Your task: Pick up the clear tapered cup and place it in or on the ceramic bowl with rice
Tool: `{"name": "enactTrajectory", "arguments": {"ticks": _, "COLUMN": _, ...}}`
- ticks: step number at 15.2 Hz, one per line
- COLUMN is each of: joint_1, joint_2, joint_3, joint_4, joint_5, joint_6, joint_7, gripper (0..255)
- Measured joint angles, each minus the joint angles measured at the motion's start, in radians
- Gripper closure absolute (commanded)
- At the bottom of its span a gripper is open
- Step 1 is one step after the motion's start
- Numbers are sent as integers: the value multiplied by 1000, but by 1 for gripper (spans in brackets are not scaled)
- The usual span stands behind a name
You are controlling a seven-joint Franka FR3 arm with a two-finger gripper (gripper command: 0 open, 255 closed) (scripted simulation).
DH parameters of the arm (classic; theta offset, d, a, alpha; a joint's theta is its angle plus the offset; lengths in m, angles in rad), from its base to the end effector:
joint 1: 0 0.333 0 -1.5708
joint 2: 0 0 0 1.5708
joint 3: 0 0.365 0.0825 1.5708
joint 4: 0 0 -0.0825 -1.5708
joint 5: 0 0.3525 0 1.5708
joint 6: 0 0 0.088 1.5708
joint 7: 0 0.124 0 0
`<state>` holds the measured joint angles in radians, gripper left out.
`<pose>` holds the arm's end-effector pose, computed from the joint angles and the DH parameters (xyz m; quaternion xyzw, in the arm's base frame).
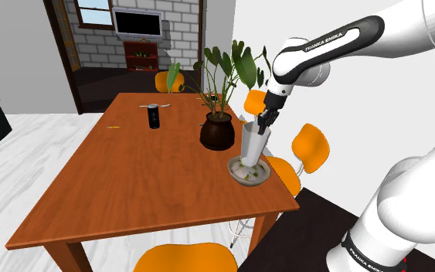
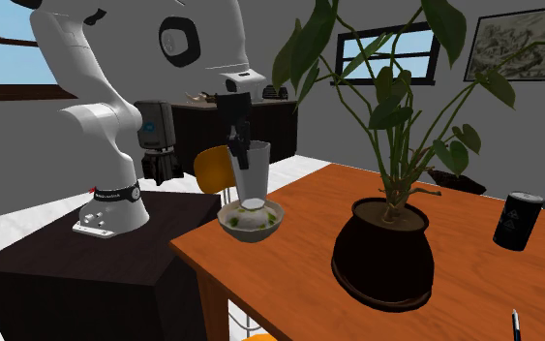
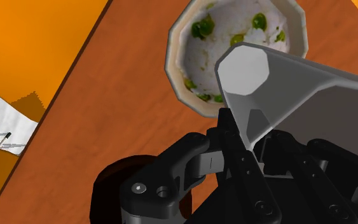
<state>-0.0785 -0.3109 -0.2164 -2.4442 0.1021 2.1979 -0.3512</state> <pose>0.3885 -0.1177 0.4670 -0.9968 -0.0034 -0.0499 0.0625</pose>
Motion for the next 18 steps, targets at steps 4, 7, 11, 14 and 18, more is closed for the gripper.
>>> {"name": "enactTrajectory", "arguments": {"ticks": 4, "joint_1": 0, "joint_2": 0, "joint_3": 0, "joint_4": 0, "joint_5": 0, "joint_6": 0, "joint_7": 0, "gripper": 0}}
{"name": "enactTrajectory", "arguments": {"ticks": 7, "joint_1": 0, "joint_2": 0, "joint_3": 0, "joint_4": 0, "joint_5": 0, "joint_6": 0, "joint_7": 0, "gripper": 0}}
{"name": "enactTrajectory", "arguments": {"ticks": 11, "joint_1": -9, "joint_2": -42, "joint_3": 0, "joint_4": 59, "joint_5": -16, "joint_6": -98, "joint_7": 10, "gripper": 0}}
{"name": "enactTrajectory", "arguments": {"ticks": 14, "joint_1": -11, "joint_2": -54, "joint_3": -1, "joint_4": 78, "joint_5": -20, "joint_6": -130, "joint_7": 12, "gripper": 0}}
{"name": "enactTrajectory", "arguments": {"ticks": 18, "joint_1": -11, "joint_2": -57, "joint_3": 0, "joint_4": 80, "joint_5": -21, "joint_6": -135, "joint_7": 13, "gripper": 0}}
